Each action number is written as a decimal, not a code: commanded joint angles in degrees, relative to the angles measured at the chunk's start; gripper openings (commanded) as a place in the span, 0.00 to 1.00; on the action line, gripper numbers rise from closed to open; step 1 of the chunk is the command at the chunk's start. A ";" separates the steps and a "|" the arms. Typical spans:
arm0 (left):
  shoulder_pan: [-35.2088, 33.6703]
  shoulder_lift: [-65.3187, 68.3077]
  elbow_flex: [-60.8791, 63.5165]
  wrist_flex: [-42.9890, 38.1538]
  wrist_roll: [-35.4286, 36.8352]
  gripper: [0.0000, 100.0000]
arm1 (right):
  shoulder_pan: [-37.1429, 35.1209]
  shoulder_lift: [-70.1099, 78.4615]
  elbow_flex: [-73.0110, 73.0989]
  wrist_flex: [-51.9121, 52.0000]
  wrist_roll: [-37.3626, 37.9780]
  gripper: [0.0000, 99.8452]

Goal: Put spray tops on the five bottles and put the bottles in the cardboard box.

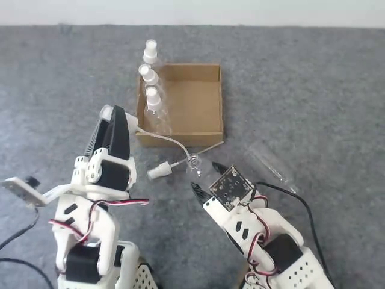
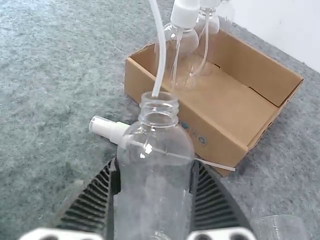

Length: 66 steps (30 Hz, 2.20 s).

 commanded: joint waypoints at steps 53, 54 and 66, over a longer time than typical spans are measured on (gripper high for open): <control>20.66 -0.79 8.31 0.09 -14.86 0.01 | -0.66 -5.93 -1.67 1.54 1.05 0.01; 20.75 -0.79 8.57 0.09 -15.47 0.01 | -0.66 -5.76 -1.67 1.54 1.05 0.01; 20.84 -0.88 12.79 0.18 -15.82 0.01 | -0.66 -5.76 -1.85 1.27 1.05 0.01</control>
